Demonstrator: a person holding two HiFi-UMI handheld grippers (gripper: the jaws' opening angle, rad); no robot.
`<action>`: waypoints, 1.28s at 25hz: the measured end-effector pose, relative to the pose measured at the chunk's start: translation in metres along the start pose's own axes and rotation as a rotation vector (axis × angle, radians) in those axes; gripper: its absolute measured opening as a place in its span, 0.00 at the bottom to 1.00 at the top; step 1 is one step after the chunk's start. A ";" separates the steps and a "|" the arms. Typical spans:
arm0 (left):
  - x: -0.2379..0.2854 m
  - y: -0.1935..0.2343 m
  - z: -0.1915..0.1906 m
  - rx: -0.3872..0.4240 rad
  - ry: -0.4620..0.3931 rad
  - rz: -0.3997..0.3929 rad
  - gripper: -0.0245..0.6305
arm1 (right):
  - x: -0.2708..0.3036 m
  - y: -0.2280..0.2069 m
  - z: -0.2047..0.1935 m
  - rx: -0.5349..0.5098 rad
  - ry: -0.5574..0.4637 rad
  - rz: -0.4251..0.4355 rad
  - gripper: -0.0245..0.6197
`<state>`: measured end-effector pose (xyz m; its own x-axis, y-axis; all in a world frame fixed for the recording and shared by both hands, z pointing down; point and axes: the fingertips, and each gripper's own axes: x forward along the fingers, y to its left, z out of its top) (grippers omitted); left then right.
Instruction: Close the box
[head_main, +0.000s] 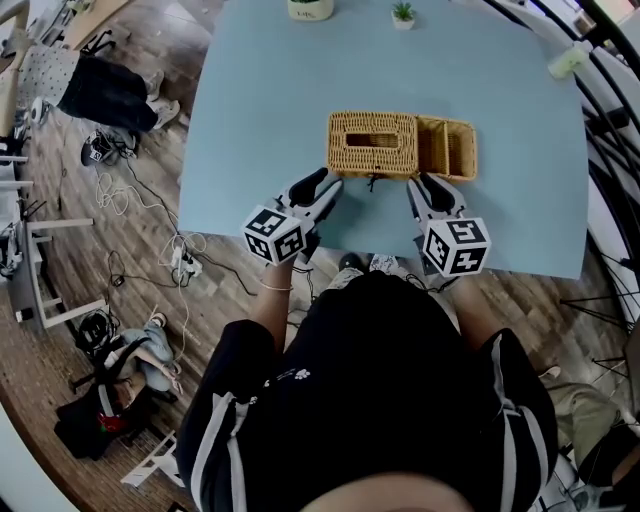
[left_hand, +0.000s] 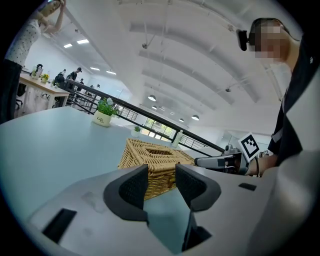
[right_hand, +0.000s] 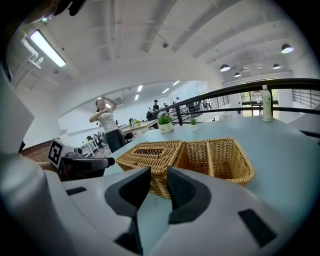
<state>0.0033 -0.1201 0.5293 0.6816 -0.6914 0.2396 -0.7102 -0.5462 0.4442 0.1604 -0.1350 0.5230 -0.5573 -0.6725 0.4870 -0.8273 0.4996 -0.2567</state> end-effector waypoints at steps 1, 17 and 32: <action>-0.002 -0.001 0.002 0.008 -0.004 0.001 0.27 | -0.002 0.002 0.002 0.000 -0.008 0.000 0.19; -0.025 -0.042 0.052 0.133 -0.125 -0.063 0.10 | -0.041 0.027 0.058 0.026 -0.200 0.001 0.04; -0.030 -0.047 0.071 0.168 -0.157 -0.074 0.08 | -0.044 0.039 0.081 0.027 -0.246 0.045 0.04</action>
<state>0.0039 -0.1073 0.4395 0.7065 -0.7043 0.0688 -0.6876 -0.6602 0.3022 0.1474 -0.1303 0.4235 -0.5909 -0.7645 0.2576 -0.8013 0.5191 -0.2974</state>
